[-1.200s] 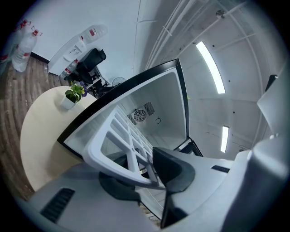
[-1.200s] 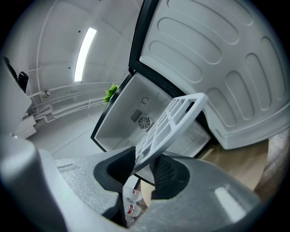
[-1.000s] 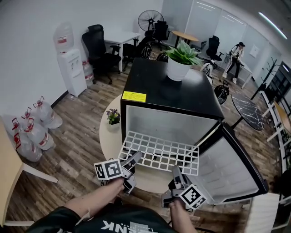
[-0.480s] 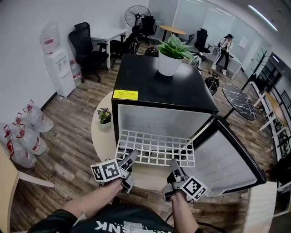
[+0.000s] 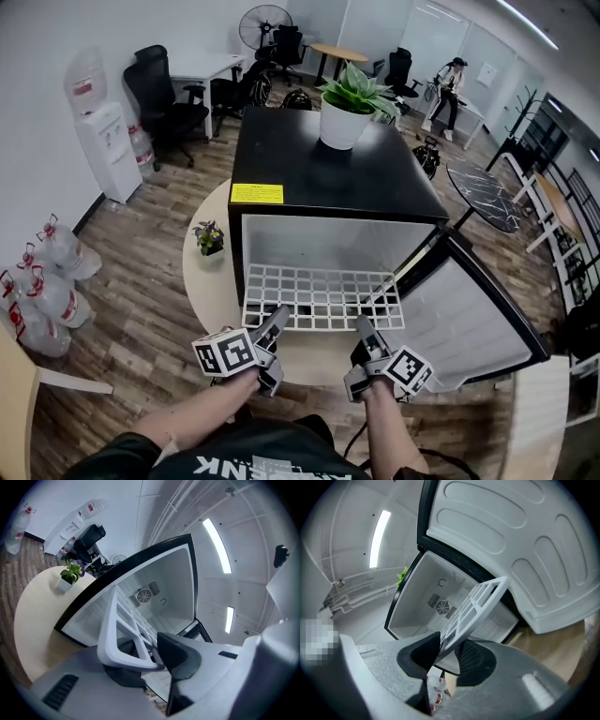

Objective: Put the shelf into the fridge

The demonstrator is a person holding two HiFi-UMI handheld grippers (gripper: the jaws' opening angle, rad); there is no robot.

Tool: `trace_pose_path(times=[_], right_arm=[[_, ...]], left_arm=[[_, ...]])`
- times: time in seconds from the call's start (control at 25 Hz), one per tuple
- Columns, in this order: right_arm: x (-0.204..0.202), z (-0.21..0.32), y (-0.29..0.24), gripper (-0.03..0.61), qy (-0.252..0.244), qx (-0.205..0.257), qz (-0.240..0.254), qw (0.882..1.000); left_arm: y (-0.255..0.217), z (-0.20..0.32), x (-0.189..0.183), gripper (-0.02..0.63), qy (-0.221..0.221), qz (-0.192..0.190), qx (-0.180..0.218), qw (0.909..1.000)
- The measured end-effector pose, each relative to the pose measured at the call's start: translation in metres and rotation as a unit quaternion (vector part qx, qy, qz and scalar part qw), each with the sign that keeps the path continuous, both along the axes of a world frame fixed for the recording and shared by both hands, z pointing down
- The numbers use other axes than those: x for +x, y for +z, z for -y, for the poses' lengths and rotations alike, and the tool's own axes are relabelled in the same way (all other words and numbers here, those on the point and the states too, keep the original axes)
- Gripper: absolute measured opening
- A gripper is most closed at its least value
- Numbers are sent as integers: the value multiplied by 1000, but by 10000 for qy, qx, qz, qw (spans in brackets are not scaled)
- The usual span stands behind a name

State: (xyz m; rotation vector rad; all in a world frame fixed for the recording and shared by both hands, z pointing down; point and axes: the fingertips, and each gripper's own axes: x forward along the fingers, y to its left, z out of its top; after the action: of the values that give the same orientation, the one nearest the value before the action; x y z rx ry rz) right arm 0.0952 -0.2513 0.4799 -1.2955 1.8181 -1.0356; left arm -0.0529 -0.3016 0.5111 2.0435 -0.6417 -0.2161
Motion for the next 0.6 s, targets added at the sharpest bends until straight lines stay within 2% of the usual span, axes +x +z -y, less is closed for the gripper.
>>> trace_pose_path(times=[0.12,0.16,0.32,0.4,0.48,0.56,0.6], right_arm=[[13,-5,15,100,171,-492,-226,9984],[16,-6,15,100,151,-514,-206,9984],[6,3,-6,100,-272,103,384,9988],[4,8,-7,100,-321,108,478,9983],[16,7,7,98,-173,-297,17,9994],[39,2,27,98,64,-868,-885,9923],[46,2,31,98,101,-976,-1142,9886]], left_arm=[[-2,3,0,84,-56,88,76,9999],[-2,2,2,84,-91,104,92,9999],[0,-3,10,86,-191,27,-42,9998],[-1,1,8,85,-234,47,-67,9997],[-3,5,7,85,-279,71,-42,9996],[-4,7,10,84,-302,60,-29,9995],[-3,7,11,84,-312,41,-33,9995]])
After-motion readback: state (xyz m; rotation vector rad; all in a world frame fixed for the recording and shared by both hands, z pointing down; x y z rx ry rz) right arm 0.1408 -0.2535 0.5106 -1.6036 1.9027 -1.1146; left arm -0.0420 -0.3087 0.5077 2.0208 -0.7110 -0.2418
